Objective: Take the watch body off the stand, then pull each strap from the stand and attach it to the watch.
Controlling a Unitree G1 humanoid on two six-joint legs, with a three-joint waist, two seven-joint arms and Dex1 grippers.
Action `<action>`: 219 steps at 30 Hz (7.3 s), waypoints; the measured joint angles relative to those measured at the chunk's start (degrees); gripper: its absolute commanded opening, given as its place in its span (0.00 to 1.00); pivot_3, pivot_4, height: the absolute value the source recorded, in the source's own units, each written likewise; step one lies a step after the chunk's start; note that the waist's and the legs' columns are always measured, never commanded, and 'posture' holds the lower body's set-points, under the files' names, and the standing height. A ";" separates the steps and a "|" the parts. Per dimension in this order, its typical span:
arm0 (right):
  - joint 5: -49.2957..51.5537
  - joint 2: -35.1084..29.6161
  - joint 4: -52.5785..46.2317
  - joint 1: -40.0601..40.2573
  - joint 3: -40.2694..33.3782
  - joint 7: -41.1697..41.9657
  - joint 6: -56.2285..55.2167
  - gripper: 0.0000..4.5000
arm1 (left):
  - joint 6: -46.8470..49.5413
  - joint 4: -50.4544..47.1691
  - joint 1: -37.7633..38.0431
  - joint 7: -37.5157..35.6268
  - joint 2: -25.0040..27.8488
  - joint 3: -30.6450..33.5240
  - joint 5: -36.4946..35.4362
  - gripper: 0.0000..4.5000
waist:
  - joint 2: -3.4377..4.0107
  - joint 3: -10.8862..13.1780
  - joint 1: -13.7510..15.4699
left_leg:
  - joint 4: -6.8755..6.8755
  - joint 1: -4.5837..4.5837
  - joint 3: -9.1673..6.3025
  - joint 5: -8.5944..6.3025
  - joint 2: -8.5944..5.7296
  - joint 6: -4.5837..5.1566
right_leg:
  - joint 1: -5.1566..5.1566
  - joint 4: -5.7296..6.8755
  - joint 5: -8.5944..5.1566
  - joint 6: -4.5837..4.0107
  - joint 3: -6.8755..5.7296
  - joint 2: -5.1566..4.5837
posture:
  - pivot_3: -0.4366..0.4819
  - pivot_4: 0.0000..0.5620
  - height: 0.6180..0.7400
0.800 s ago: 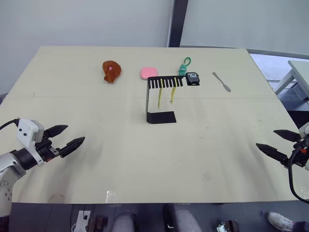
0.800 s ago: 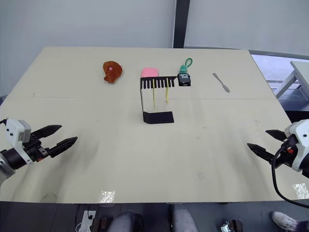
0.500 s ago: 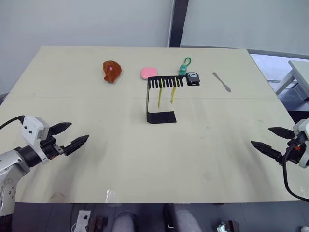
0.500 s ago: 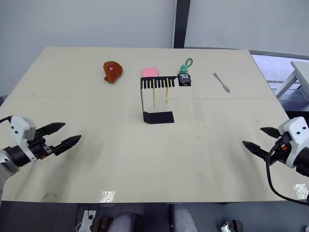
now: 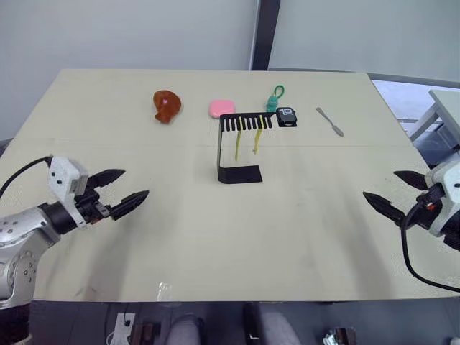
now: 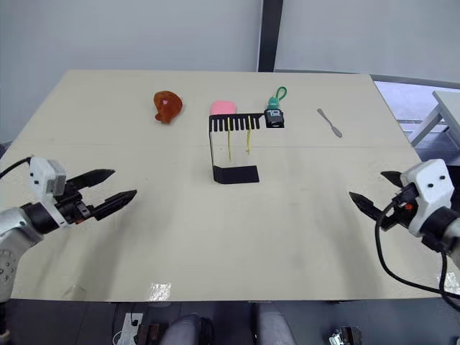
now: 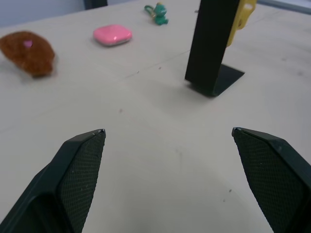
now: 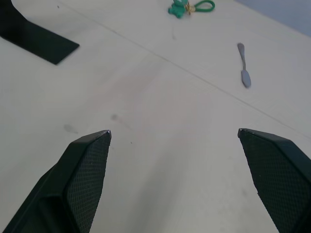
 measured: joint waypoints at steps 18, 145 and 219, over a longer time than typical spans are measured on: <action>18.92 23.82 -22.70 -32.17 15.35 -43.41 33.45 0.98 | 0.94 6.61 -30.38 -5.41 -3.93 -15.29 -1.26 1.00 | -0.01 -0.01 -0.50 | 0.38 -1.02 0.05 0.28 -0.04 -0.07 | -1.17 0.45 -0.01 -0.01 0.01 0.05 | 0.48 0.27 1.00; -8.07 20.67 7.24 -3.46 21.14 -19.83 -2.10 0.36 | -7.38 1.06 -18.54 -16.11 -8.13 -27.21 6.73 1.00 | 0.01 0.01 -2.42 | 0.20 -0.82 -0.03 0.52 -0.11 -0.16 | -1.03 0.57 -0.01 -0.01 0.11 0.08 | 0.48 0.27 1.00; 11.45 9.71 -11.26 -10.04 23.10 -6.28 2.91 0.98 | 2.56 5.39 -18.71 19.11 -20.62 -25.43 20.16 1.00 | -0.21 -0.12 0.19 | 0.28 -0.23 -0.11 0.40 -0.07 -0.08 | -0.26 0.46 0.00 0.00 0.01 0.07 | 0.48 0.27 1.00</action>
